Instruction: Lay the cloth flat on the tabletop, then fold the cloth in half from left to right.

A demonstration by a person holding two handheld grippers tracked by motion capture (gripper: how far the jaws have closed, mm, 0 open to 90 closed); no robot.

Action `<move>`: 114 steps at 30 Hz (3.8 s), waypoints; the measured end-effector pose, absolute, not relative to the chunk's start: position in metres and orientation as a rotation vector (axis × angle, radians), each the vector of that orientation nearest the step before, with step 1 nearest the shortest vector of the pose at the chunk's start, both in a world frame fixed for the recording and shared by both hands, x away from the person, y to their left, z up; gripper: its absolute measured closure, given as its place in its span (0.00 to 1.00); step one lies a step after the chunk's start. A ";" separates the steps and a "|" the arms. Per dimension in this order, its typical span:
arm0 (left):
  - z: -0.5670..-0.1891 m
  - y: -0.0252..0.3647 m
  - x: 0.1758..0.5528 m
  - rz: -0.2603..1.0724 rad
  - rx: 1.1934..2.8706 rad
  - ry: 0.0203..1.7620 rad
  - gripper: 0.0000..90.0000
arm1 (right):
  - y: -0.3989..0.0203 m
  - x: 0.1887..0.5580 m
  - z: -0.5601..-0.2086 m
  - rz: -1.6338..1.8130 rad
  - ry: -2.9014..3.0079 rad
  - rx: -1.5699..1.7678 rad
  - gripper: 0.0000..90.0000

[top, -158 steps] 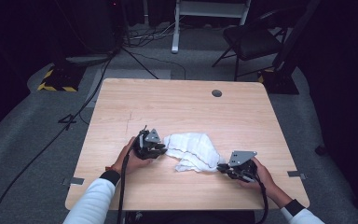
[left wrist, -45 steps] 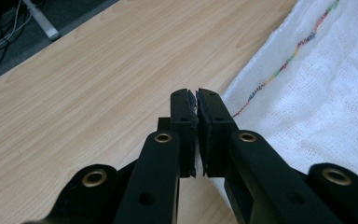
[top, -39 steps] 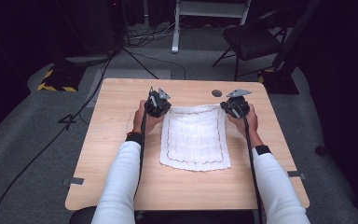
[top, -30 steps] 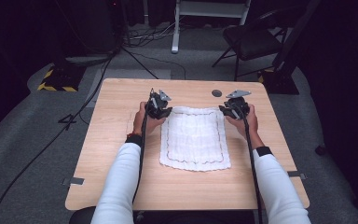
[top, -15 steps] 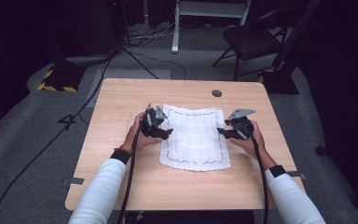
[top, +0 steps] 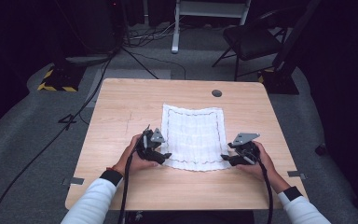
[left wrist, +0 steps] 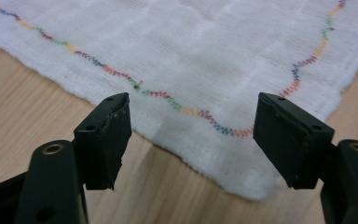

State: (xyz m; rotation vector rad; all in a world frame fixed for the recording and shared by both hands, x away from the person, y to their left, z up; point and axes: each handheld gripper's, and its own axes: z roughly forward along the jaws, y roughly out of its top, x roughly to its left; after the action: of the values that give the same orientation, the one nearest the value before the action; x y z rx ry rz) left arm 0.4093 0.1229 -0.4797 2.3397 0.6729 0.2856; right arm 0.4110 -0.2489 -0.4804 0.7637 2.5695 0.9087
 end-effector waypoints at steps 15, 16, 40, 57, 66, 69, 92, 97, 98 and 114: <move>-0.490 0.123 0.384 0.167 2.371 0.619 0.66 | -0.273 0.384 -0.487 0.902 2.559 0.828 0.42; -0.490 0.123 0.384 0.167 2.371 0.619 0.70 | -0.273 0.384 -0.487 0.902 2.559 0.828 0.42; -0.472 0.146 0.347 0.236 2.291 0.623 0.37 | -0.281 0.354 -0.473 0.969 2.543 0.799 0.38; -0.461 0.149 0.443 0.379 2.173 0.844 0.24 | -0.181 0.369 -0.457 1.117 2.599 0.526 0.44; -0.468 0.133 0.491 0.405 2.179 0.899 0.25 | -0.126 0.372 -0.466 1.131 2.653 0.399 0.47; -0.475 0.127 0.505 0.390 2.164 0.941 0.25 | -0.106 0.369 -0.471 1.126 2.679 0.338 0.48; -0.502 0.118 0.532 0.377 2.155 1.044 0.23 | -0.059 0.355 -0.494 1.107 2.766 0.226 0.48; -0.500 0.117 0.530 0.378 2.168 1.035 0.27 | -0.061 0.355 -0.495 1.122 2.743 0.279 0.58; -0.500 0.117 0.529 0.367 2.167 1.017 0.34 | -0.061 0.354 -0.495 1.127 2.733 0.288 0.61; -0.497 0.129 0.523 0.306 2.183 0.944 0.93 | -0.048 0.353 -0.494 1.048 2.657 0.299 0.93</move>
State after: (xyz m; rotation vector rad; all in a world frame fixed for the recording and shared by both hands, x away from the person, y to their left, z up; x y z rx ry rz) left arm 0.5234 0.1286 -0.4969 2.1827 0.9444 0.3062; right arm 0.3527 -0.0483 -0.4942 0.2990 2.6571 1.0479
